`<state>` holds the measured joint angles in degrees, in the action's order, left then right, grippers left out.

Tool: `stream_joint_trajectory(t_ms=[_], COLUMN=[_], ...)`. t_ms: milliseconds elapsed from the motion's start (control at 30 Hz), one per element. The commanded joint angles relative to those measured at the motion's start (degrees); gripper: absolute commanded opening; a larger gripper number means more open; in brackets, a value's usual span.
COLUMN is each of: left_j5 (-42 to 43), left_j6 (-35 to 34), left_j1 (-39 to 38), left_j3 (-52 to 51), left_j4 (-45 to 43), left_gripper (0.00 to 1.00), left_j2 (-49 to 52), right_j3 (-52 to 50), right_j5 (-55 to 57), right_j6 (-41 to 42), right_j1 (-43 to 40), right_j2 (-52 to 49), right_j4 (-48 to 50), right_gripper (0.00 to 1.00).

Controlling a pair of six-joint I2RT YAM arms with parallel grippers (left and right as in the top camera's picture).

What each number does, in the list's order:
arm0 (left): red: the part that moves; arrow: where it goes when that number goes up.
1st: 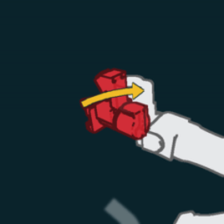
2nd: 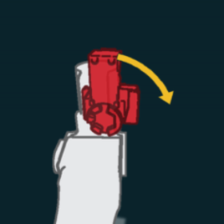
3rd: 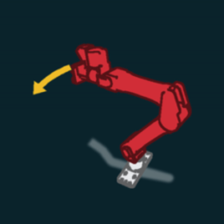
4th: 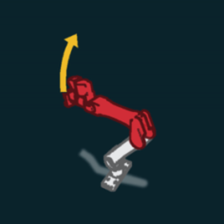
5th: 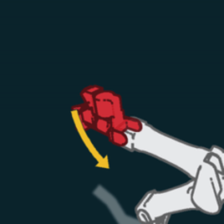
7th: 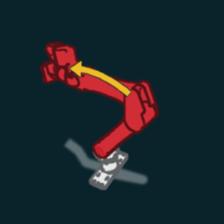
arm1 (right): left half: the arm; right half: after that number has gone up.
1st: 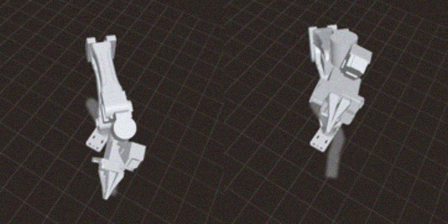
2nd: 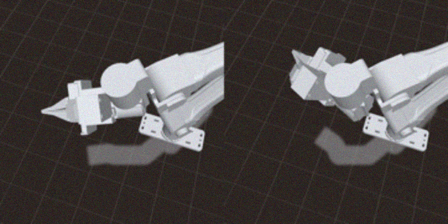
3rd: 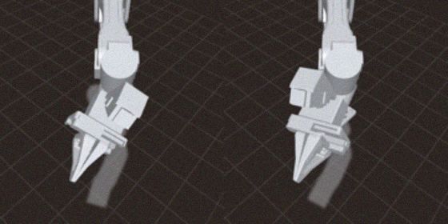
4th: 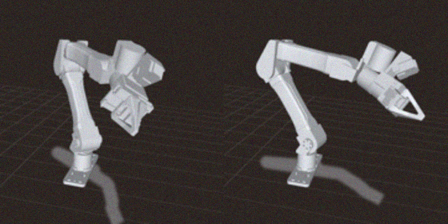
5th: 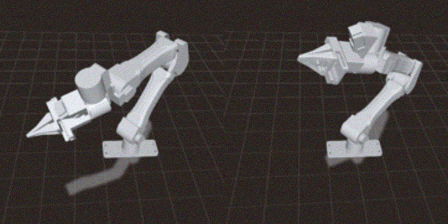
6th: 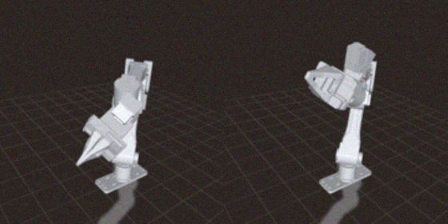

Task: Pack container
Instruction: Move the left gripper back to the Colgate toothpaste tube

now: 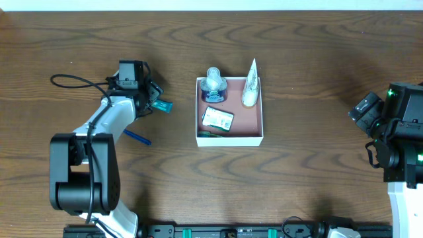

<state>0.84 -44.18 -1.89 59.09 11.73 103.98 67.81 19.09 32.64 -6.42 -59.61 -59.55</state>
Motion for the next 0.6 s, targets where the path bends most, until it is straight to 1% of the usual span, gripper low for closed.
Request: stream_joint_trajectory(t_ms=[0,100,200,433,533,567], left_j5=[-1.79,-1.75,-1.73,-1.51,-1.49,-1.46], left_j6=[-2.05,-2.4,-4.52,-4.59,-4.59,-4.59], left_j1=[-0.02,-0.02,-0.07,-0.07,-0.07,-0.07], left_j3=[0.59,0.59,0.59,0.59,0.61,0.59], left_j4=[-0.52,-0.24,1.27,1.42,1.42,1.46], left_gripper=[0.79,0.8,0.82,0.83,0.83,0.78], left_j2=[1.09,2.08,3.91,7.5,7.5,7.5], right_j3=[0.33,0.33,0.33,0.33,0.33,0.33], right_j5=[0.81,0.81,0.81,0.81,0.81,0.81], right_j6=[0.72,0.72,0.72,0.72,0.72,0.72], right_j1=[-0.33,-0.33,-0.33,-0.33,-0.33,-0.33], right_j2=[-0.02,-0.02,-0.02,-0.02,-0.02,-0.02], right_j4=[-0.09,-0.09,-0.09,-0.09,-0.09,-0.09], right_gripper=[0.99,0.99,0.99,0.99,0.99,0.99])
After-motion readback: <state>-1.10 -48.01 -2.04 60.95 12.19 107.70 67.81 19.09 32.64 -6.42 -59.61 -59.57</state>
